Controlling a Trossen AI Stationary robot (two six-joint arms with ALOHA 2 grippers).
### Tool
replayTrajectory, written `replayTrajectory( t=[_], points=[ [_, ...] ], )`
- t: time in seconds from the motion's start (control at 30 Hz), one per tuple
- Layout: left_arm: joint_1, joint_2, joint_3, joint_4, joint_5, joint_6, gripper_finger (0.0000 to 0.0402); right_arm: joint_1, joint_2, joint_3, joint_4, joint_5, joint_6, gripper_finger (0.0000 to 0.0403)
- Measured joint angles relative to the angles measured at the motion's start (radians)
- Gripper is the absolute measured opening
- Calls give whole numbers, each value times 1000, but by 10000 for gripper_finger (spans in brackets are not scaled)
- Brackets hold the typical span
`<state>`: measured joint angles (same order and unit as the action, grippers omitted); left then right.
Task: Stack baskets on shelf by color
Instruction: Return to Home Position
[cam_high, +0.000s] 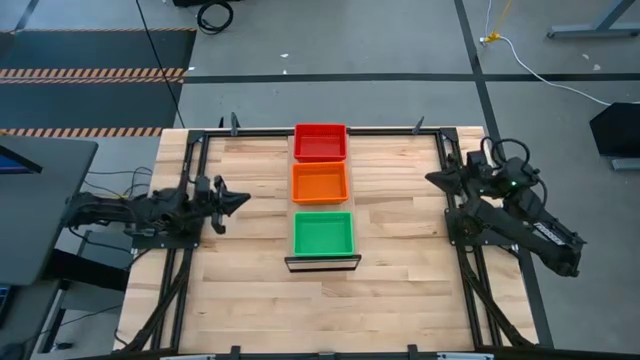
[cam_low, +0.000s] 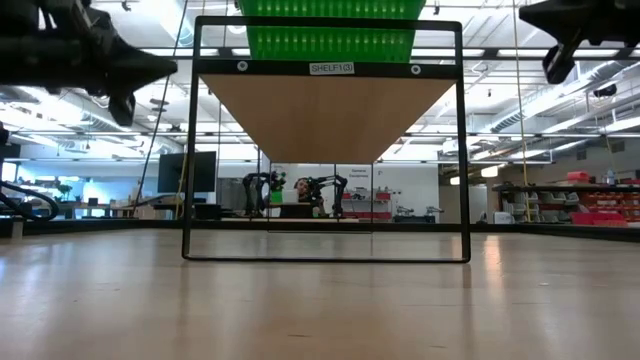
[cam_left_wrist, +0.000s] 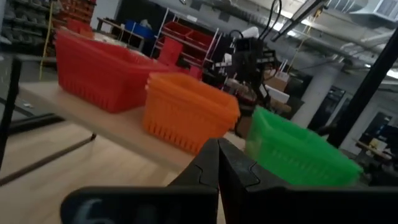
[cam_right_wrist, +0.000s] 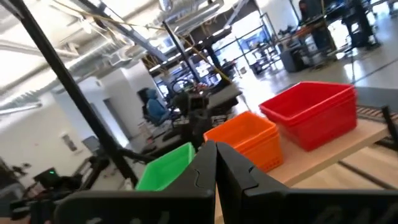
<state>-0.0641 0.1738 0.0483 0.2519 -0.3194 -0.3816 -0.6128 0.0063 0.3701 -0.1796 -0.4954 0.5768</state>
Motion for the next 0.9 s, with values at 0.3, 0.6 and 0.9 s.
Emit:
replayTrajectory(
  t=[0.3,0.6,0.9],
  points=[
    [-3,0,-39,-59,11,34,1,0,-1,-5,-4,-10,-117,6],
    [-3,0,-40,-60,8,7,3,10,0,-134,114,11,-139,2],
    [-4,1,-40,-65,9,-27,2,142,12,-361,239,142,33,1]
  ],
)
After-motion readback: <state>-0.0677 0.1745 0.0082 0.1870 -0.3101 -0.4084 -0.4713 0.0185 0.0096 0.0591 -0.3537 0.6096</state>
